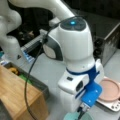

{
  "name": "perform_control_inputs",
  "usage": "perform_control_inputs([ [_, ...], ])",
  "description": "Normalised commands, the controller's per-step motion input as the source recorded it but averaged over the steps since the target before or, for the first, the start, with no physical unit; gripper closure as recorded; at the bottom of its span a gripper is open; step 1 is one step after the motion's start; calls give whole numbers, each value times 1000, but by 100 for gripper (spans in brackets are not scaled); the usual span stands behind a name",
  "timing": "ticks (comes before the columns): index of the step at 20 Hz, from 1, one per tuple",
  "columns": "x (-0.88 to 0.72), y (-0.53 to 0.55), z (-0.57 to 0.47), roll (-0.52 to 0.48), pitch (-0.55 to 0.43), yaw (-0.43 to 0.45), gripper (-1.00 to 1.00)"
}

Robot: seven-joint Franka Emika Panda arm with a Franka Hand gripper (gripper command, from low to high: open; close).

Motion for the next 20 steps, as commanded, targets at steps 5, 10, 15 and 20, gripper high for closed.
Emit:
perform_control_inputs([
  [5, 293, -203, 223, 5, 312, 133, -100],
  [10, 94, -83, 164, 19, 287, 137, -100],
  [15, 3, -54, -94, 57, 233, 107, -100],
  [20, -83, -61, -352, 99, 117, 97, -100],
])
